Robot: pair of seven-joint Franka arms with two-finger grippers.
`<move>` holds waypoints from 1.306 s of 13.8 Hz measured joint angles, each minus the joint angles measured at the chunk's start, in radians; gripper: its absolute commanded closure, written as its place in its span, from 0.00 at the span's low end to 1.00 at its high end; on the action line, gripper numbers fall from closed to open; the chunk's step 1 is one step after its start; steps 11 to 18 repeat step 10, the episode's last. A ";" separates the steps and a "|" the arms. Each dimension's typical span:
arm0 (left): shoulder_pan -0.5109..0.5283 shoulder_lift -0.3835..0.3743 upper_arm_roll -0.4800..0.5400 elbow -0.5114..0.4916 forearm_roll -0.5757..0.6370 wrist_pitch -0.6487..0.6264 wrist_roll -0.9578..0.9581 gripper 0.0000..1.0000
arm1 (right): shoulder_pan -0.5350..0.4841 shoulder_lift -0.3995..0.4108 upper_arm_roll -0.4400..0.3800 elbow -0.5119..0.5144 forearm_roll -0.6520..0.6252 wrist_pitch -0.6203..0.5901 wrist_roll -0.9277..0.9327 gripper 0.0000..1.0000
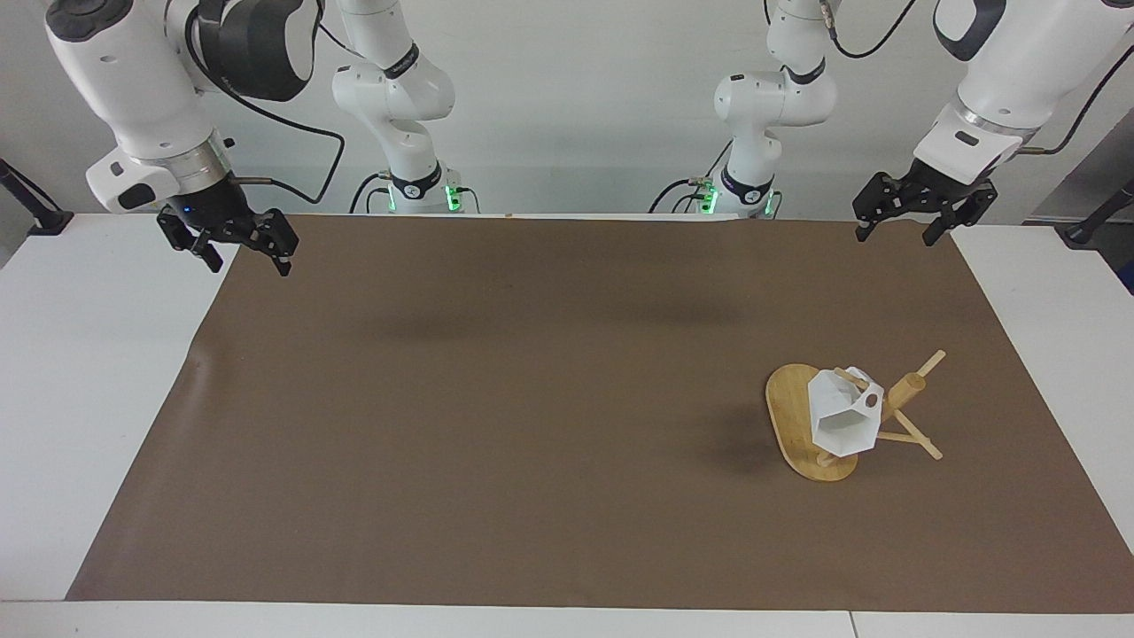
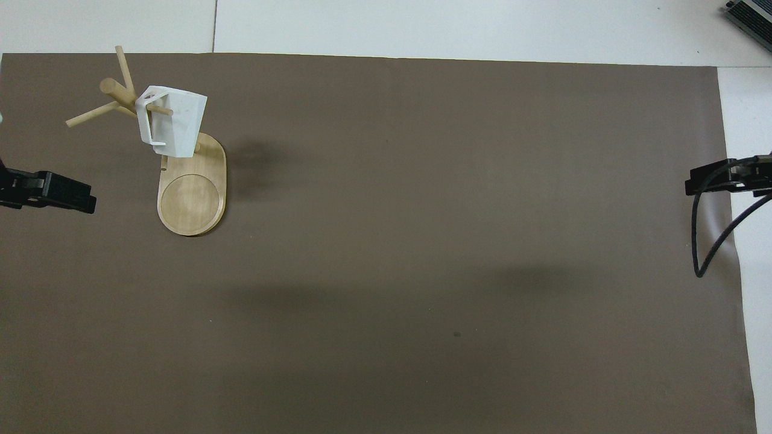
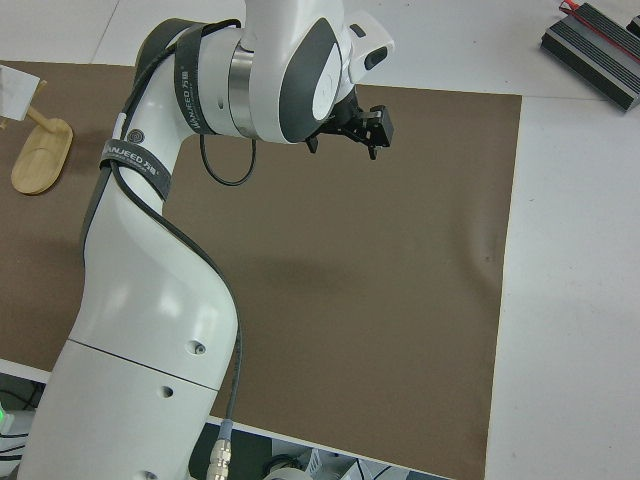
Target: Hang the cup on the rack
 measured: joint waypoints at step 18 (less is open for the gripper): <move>-0.010 -0.017 0.002 -0.004 0.000 -0.017 -0.001 0.00 | 0.000 0.000 0.001 0.000 0.000 0.000 0.000 0.00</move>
